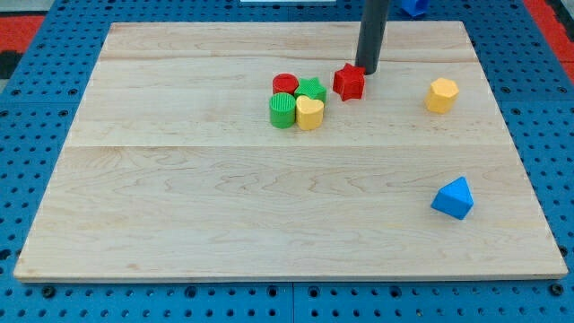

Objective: Move the red star closer to the yellow heart

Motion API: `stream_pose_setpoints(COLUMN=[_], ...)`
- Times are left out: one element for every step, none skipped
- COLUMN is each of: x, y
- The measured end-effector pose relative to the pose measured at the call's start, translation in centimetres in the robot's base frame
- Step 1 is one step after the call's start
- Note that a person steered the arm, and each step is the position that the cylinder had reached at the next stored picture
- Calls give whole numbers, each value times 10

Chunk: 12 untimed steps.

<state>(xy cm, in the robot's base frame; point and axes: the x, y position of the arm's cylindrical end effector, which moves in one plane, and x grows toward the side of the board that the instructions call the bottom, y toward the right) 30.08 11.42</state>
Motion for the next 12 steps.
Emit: stream_pose_setpoints(x=[5, 5, 5, -11, -37, -33, -15, 4, 17, 28, 16, -5], y=[-17, -15, -2, -9, -27, -47, -48, -25, -25, -20, -1, -16])
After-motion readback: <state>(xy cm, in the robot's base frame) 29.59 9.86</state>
